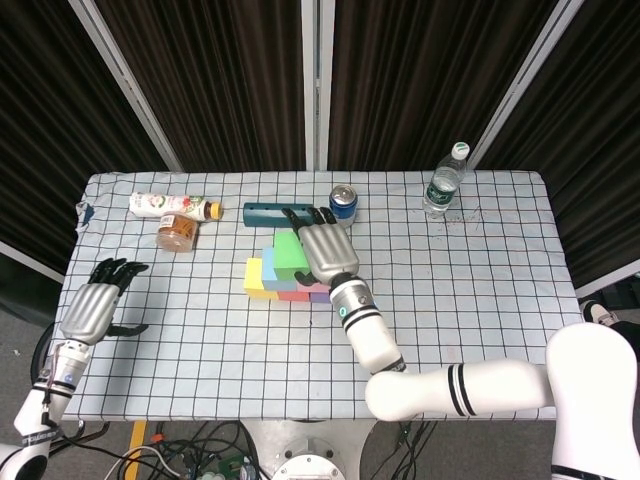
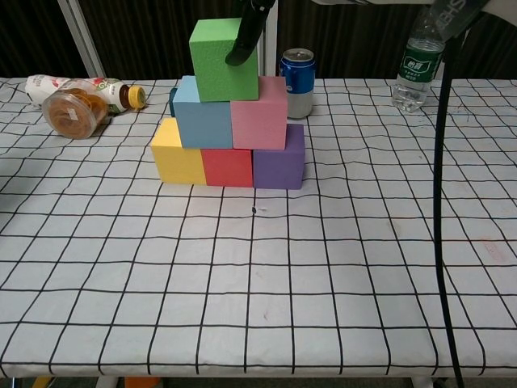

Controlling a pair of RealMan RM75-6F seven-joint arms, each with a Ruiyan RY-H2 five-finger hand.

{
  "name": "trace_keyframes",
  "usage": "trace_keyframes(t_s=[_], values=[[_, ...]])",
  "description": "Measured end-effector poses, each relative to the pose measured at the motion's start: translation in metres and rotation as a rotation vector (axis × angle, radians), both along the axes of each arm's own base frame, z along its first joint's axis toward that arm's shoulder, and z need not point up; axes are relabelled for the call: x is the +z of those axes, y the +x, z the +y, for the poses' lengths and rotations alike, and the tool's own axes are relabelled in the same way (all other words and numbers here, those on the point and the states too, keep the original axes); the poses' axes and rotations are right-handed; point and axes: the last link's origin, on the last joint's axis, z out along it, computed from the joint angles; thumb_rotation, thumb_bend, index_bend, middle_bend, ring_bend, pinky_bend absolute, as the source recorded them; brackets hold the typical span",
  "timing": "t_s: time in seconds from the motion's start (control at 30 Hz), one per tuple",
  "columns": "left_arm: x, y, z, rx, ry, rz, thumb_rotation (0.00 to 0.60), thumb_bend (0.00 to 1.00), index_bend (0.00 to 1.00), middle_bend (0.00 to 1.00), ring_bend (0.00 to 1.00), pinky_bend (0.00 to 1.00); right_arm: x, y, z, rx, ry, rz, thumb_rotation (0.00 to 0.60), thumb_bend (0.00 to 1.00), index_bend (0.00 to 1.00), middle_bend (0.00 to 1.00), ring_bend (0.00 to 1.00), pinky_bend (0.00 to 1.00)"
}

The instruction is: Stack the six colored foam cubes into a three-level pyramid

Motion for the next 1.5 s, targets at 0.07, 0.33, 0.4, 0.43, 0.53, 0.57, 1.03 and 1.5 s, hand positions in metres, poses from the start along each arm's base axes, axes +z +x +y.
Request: trace_keyframes(t_s=[0.07,0.33,0.4,0.43,0.53,0.57,1.03,1.5], values=[[0.0001,-0.0004,-0.0003,0.000,0.000,0.000,0.600,0.00,0.17,0.14,0.06,0.05,0.0002,0.0000,0.0005,-0.004,0.001,-0.003,0.600,0.16,0.00,0.25,0.03,0.00],[0.0003,-0.0012,-0.0010,0.001,0.003,-0.004,0.600,0.00,0.17,0.14,0.06,0.05,0.0012,-0.0020,0.0012,-0.008,0.001,-0.007,0.600,0.15,0.00,0.19,0.02,0.00],[0.0003,-0.0009,-0.0011,0.000,0.002,-0.005,0.600,0.00,0.17,0.14,0.06,0.05,0.0022,-0.0033,0.0019,-0.006,0.002,-0.008,0.600,0.15,0.00,0.19,0.02,0.00],[0.0003,-0.0007,-0.0011,0.000,0.001,-0.006,0.600,0.00,0.17,0.14,0.06,0.05,0.0026,-0.0039,0.0020,-0.005,0.002,-0.008,0.600,0.15,0.00,0.19,0.02,0.00],[0.0002,-0.0004,-0.0010,-0.001,0.002,-0.006,0.600,0.00,0.17,0.14,0.06,0.05,0.0024,-0.0050,0.0018,-0.005,0.006,-0.012,0.600,0.16,0.00,0.20,0.02,0.00],[0.0002,-0.0003,-0.0010,0.000,0.002,-0.007,0.600,0.00,0.17,0.14,0.06,0.05,0.0024,-0.0048,0.0014,-0.004,0.005,-0.015,0.600,0.16,0.00,0.21,0.02,0.00],[0.0017,-0.0017,-0.0011,0.005,0.003,-0.006,0.600,0.00,0.17,0.13,0.06,0.05,-0.0001,-0.0032,-0.0015,-0.002,-0.009,-0.029,0.600,0.19,0.00,0.30,0.05,0.00],[0.0010,-0.0028,-0.0013,0.010,-0.007,-0.012,0.600,0.00,0.17,0.13,0.06,0.05,-0.0034,-0.0024,-0.0006,0.003,-0.013,-0.043,0.600,0.19,0.00,0.30,0.05,0.00]])
